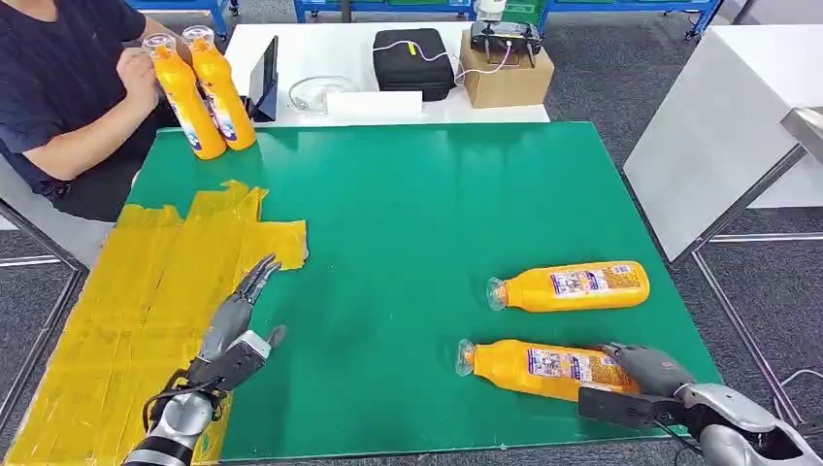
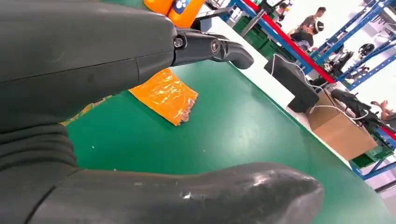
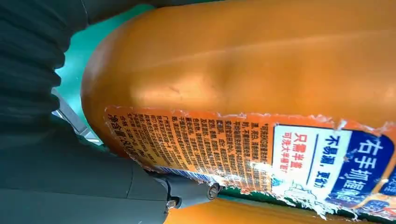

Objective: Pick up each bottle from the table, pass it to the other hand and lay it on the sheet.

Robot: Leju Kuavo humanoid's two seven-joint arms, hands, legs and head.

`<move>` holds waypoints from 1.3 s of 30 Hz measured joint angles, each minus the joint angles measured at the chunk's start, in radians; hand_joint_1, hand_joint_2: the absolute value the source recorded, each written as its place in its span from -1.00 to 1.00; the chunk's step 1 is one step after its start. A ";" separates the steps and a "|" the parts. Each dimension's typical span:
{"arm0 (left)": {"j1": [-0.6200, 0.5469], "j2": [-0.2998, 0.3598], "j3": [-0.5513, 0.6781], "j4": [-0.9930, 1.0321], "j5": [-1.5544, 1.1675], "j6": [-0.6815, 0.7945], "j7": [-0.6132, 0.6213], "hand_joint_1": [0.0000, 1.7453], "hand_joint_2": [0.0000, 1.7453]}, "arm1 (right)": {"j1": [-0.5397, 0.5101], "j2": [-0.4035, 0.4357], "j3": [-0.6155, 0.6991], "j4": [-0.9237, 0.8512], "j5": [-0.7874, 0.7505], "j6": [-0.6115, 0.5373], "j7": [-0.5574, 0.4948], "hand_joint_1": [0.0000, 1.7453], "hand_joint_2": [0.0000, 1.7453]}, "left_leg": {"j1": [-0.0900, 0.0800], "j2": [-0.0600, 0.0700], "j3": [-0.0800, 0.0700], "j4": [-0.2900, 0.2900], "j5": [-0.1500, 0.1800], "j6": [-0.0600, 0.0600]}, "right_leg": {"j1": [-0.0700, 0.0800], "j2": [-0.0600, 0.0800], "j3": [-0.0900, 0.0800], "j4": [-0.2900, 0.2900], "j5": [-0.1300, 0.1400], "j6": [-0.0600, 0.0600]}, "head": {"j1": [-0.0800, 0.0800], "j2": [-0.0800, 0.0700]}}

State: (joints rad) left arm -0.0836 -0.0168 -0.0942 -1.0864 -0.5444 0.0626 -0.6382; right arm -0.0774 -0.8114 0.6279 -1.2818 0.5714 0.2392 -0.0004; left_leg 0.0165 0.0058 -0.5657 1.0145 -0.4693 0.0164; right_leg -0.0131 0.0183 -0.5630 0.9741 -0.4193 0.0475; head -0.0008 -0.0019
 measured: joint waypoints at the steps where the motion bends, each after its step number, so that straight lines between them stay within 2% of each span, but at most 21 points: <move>1: 0.000 0.001 0.000 0.000 0.000 0.000 0.000 -1.00 -1.00 | 0.000 0.000 0.000 -0.001 0.000 0.000 0.000 1.00 1.00 | 0.000 0.000 0.000 0.000 0.000 0.000 | 0.000 0.000 0.000 0.000 0.000 0.000 | 0.000 0.000; 12: 0.000 0.002 0.000 0.000 0.015 -0.005 0.000 -1.00 -1.00 | 0.004 -0.002 0.000 -0.004 -0.012 -0.004 0.000 1.00 1.00 | 0.000 0.000 0.000 0.000 0.000 0.000 | 0.000 0.000 0.000 0.000 0.000 0.000 | 0.000 0.000; 14: 0.006 0.001 0.000 0.000 0.085 -0.074 -0.002 -1.00 -1.00 | 0.009 -0.002 -0.001 -0.006 -0.040 -0.011 -0.001 1.00 1.00 | 0.000 0.000 -0.001 0.000 0.000 0.000 | 0.000 0.000 0.000 0.000 0.000 0.000 | 0.000 0.000; 18: 0.012 -0.002 0.000 0.000 0.117 -0.100 -0.002 -1.00 -1.00 | 0.008 0.004 -0.002 -0.007 -0.046 -0.012 -0.005 1.00 1.00 | 0.000 0.000 -0.001 0.000 0.000 0.000 | 0.000 0.000 0.000 0.000 0.000 0.000 | 0.000 0.000; 19: 0.013 -0.004 0.000 0.000 0.126 -0.106 -0.002 -1.00 1.00 | 0.008 0.007 -0.002 -0.007 -0.048 -0.016 -0.006 1.00 1.00 | 0.000 0.000 -0.001 0.000 0.000 0.000 | 0.000 0.000 0.000 0.000 0.000 0.000 | 0.000 0.000; 20: 0.016 -0.006 0.002 0.000 0.151 -0.128 0.013 -1.00 1.00 | 0.008 0.013 -0.002 -0.007 -0.048 -0.029 -0.013 1.00 1.00 | 0.001 0.000 -0.002 0.000 0.000 0.000 | 0.001 0.000 0.001 0.000 0.000 0.000 | 0.000 0.000; 22: 0.039 -0.031 0.039 -0.007 0.337 -0.309 0.158 -1.00 1.00 | 0.021 0.076 -0.016 -0.008 -0.037 -0.142 -0.068 1.00 1.00 | 0.003 0.000 -0.004 -0.001 -0.001 -0.001 | 0.003 0.000 0.003 0.000 0.000 0.000 | 0.002 0.000; 23: 0.069 -0.046 0.080 -0.026 0.511 -0.438 0.263 -1.00 1.00 | 0.029 0.126 -0.035 -0.012 -0.027 -0.204 -0.098 1.00 1.00 | 0.005 0.003 -0.003 -0.001 -0.003 -0.004 | 0.004 0.002 0.002 0.000 0.000 0.000 | 0.002 0.000; 25: 0.147 -0.072 0.142 -0.076 0.829 -0.583 0.333 -1.00 1.00 | 0.050 0.237 -0.052 -0.041 -0.003 -0.263 -0.126 1.00 1.00 | 0.005 0.013 -0.004 -0.001 -0.004 -0.005 | 0.005 0.013 -0.005 0.001 0.001 -0.001 | 0.000 0.000; 27: 0.191 -0.101 0.176 -0.134 0.975 -0.596 0.336 -1.00 1.00 | 0.075 0.326 -0.056 -0.089 0.007 -0.273 -0.129 1.00 1.00 | 0.005 0.011 -0.008 -0.001 -0.002 -0.004 | 0.005 0.011 -0.011 0.004 0.001 -0.001 | -0.003 0.000; 28: 0.208 -0.113 0.190 -0.165 0.991 -0.599 0.339 -1.00 1.00 | 0.082 0.364 -0.057 -0.113 0.010 -0.272 -0.135 1.00 1.00 | 0.005 0.006 -0.011 -0.001 0.000 -0.005 | 0.004 0.006 -0.012 0.005 0.000 -0.001 | -0.002 0.000; 30: 0.245 -0.129 0.202 -0.228 0.891 -0.595 0.342 -1.00 1.00 | 0.080 0.421 -0.060 -0.147 0.010 -0.268 -0.146 1.00 1.00 | 0.005 -0.004 -0.014 -0.001 0.002 -0.005 | 0.005 -0.003 -0.014 0.005 -0.001 -0.002 | -0.002 0.000; 34: 0.290 -0.159 0.193 -0.320 0.828 -0.558 0.329 -1.00 1.00 | 0.065 0.507 -0.058 -0.172 0.001 -0.253 -0.174 1.00 1.00 | 0.006 -0.004 -0.018 -0.001 0.002 -0.006 | 0.005 -0.004 -0.015 0.006 -0.001 -0.003 | -0.001 0.000; 39: 0.321 -0.164 0.147 -0.391 0.858 -0.538 0.312 -1.00 1.00 | 0.022 0.598 -0.051 -0.171 -0.029 -0.242 -0.194 1.00 1.00 | 0.005 -0.005 -0.018 -0.001 0.002 -0.006 | 0.003 -0.005 -0.015 0.006 -0.001 -0.003 | -0.001 0.000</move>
State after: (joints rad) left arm 0.2374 -0.1804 0.0532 -1.4776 0.3135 -0.4754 -0.3261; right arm -0.0553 -0.2139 0.5772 -1.4527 0.5422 -0.0027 -0.1942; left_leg 0.0213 0.0008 -0.5837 1.0137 -0.4671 0.0107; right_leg -0.0099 0.0135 -0.5783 0.9797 -0.4206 0.0446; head -0.0019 -0.0019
